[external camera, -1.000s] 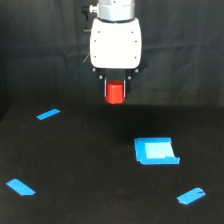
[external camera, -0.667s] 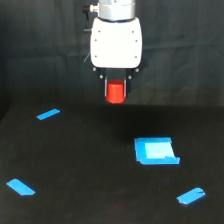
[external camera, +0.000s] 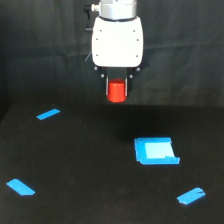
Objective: Pick up the red object from the table
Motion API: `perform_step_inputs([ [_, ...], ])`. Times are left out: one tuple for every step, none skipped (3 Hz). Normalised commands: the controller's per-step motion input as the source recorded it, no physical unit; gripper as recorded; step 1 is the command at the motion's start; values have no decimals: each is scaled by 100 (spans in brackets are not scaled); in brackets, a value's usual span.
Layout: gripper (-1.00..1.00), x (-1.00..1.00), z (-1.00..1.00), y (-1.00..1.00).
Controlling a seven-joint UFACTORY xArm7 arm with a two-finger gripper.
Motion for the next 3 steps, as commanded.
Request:
perform_step_inputs([
  [-96, 5, 6, 8],
  [-94, 4, 8, -4],
  [-96, 8, 7, -7],
])
